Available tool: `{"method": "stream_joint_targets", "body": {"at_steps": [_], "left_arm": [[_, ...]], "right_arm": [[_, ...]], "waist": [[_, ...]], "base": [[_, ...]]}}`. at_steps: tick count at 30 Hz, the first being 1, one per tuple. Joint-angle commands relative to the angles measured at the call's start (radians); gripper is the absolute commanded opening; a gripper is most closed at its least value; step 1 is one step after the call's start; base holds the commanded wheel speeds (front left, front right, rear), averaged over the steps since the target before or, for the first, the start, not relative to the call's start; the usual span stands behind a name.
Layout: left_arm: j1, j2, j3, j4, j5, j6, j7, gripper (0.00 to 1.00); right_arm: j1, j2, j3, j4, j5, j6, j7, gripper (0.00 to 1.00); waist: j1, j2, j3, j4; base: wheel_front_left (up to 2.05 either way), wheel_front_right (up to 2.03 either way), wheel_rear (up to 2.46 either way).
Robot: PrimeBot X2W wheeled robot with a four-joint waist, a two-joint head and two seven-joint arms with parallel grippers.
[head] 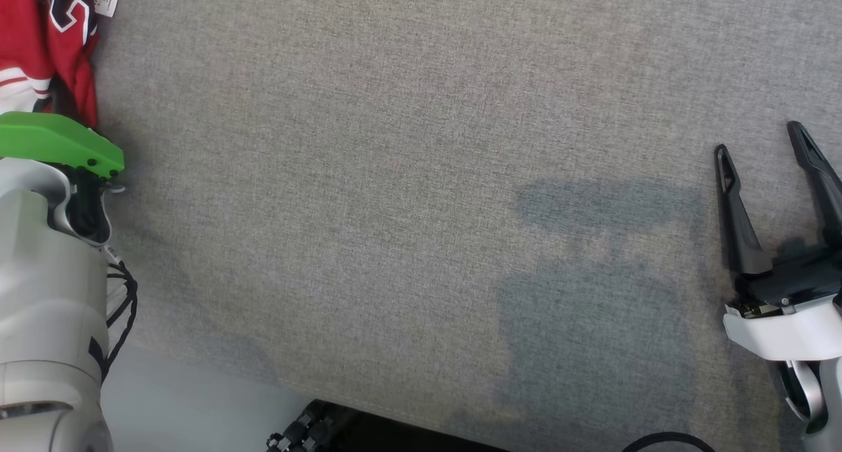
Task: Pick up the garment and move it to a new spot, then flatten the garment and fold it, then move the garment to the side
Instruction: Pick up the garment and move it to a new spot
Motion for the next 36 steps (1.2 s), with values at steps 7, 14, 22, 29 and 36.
{"method": "stream_joint_targets", "body": {"at_steps": [7,14,22,29,36], "left_arm": [[0.091,-0.021,-0.120,-0.139,-0.040,-0.006,-0.045,0.00],[0.197,-0.051,-0.285,-0.458,-0.150,-0.006,-0.043,0.00],[0.332,-0.077,-0.476,-0.980,-0.208,0.017,0.098,0.00],[0.368,-0.168,-0.671,-1.200,-0.190,0.098,0.200,0.00],[0.286,-0.180,-0.915,-1.145,-0.246,0.191,0.205,0.00]], "right_arm": [[0.051,0.071,0.032,0.146,0.026,-0.002,0.028,1.00],[0.056,0.165,0.060,0.190,0.052,-0.002,0.020,1.00],[0.065,0.233,0.090,0.227,0.082,-0.003,0.017,1.00],[0.059,0.246,0.111,0.246,0.121,-0.003,0.017,1.00],[0.033,0.246,0.129,0.266,0.171,-0.003,0.017,1.00]], "waist": [[0.0000,0.0004,-0.129,-0.012],[0.0000,0.0004,-0.309,-0.065],[0.0000,0.0004,-0.418,-0.187],[0.0000,0.0004,-0.438,-0.319],[0.0000,0.0004,-0.421,-0.456]], "base": [[0.00,0.00,0.00],[0.00,0.00,0.00],[0.00,0.00,0.00],[0.00,0.00,0.00],[0.00,0.00,0.00]]}}
